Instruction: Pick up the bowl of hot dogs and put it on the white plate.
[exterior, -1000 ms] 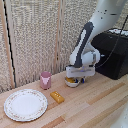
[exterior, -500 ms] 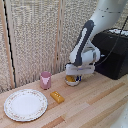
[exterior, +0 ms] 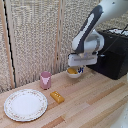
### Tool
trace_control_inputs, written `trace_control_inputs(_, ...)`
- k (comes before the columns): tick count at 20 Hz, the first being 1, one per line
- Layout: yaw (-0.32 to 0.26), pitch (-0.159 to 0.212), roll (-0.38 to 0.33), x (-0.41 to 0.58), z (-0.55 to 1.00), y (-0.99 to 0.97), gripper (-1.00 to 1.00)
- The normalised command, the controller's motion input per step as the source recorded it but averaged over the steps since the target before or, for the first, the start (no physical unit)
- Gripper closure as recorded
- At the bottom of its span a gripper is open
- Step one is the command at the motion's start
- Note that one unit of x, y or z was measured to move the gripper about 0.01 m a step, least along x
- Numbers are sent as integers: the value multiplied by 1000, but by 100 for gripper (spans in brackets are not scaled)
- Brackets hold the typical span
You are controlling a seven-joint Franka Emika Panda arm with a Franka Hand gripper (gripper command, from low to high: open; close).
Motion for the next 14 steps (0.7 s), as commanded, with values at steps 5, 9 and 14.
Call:
trace_control_inputs(5, 73, 19, 135, 337, 755, 293, 100)
trace_control_inputs(9, 31, 14, 132, 238, 691, 592, 100)
trace_control_inputs(14, 1, 0, 72, 105, 665, 785, 100)
